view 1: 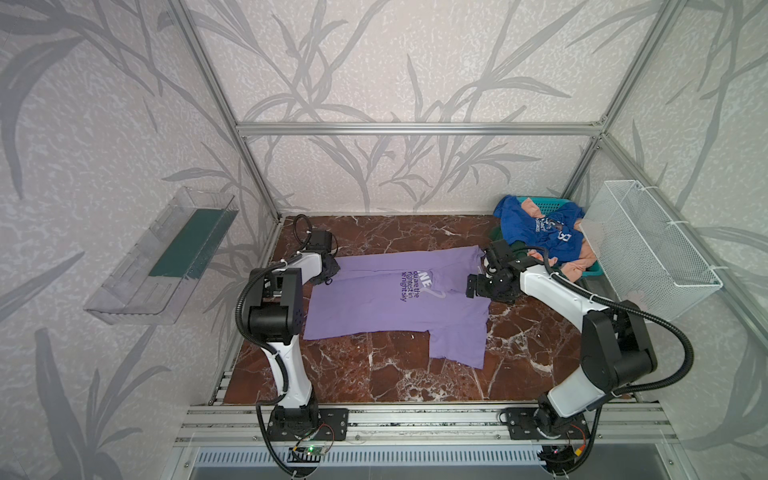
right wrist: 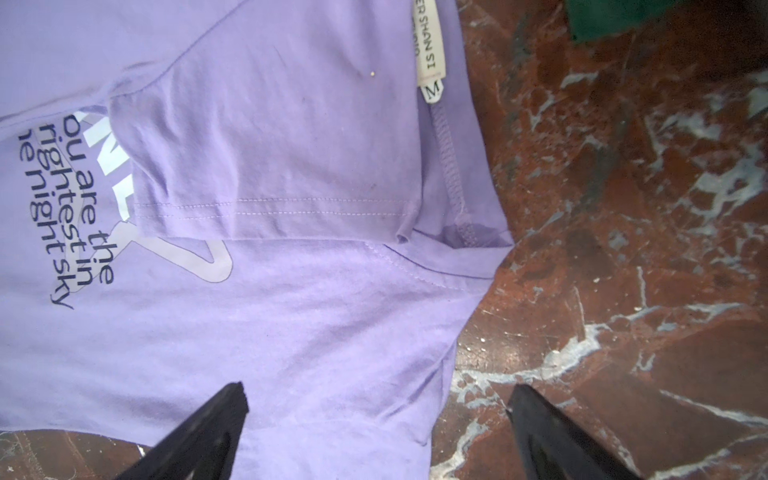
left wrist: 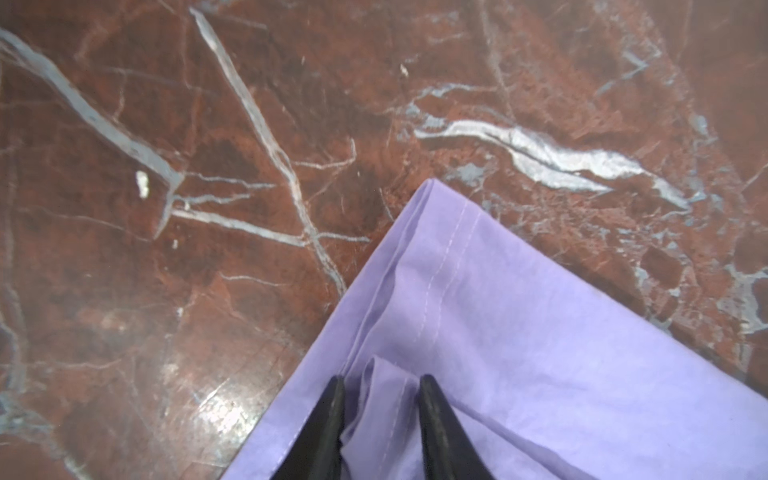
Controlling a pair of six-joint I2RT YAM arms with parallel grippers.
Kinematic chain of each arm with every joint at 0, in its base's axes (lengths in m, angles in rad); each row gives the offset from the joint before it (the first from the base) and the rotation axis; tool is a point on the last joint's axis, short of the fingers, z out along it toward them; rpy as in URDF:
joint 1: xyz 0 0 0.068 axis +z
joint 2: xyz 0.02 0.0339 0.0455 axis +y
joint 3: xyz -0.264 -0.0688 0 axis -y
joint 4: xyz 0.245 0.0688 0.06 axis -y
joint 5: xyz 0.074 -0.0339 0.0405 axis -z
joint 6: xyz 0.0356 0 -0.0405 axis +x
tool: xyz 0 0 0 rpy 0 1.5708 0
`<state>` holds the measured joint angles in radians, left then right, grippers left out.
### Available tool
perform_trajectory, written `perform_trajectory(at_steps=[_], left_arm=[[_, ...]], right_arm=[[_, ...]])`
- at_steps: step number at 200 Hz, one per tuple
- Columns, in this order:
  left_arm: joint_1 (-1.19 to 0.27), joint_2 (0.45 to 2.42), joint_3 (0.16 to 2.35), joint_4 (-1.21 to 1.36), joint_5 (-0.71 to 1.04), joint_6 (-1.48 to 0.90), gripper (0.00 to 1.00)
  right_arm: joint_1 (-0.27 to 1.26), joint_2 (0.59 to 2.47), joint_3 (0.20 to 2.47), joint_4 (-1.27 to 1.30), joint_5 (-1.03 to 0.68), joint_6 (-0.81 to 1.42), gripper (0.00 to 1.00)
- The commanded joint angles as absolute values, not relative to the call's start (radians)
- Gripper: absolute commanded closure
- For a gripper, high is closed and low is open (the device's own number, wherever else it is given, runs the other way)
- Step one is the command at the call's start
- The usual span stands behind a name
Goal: Fold and stack the t-shirts
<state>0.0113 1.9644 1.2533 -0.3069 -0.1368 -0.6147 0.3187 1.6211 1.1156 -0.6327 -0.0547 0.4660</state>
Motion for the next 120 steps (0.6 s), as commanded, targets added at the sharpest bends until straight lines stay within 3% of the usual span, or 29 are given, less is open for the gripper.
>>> perform_trajectory(at_steps=[1, 51, 120], left_arm=[[0.011, 1.955, 1.233, -0.325, -0.133, -0.629, 0.71], [0.010, 1.913, 1.186, -0.318, -0.155, -0.632, 0.75], [0.010, 1.933, 1.182, -0.306, -0.134, -0.632, 0.90]], right_arm=[[0.318, 1.605, 1.112, -0.660, -0.048, 0.456, 0.01], [0.316, 1.603, 1.097, -0.647, -0.055, 0.457, 0.01], [0.307, 1.607, 1.083, -0.645, -0.049, 0.453, 0.01]])
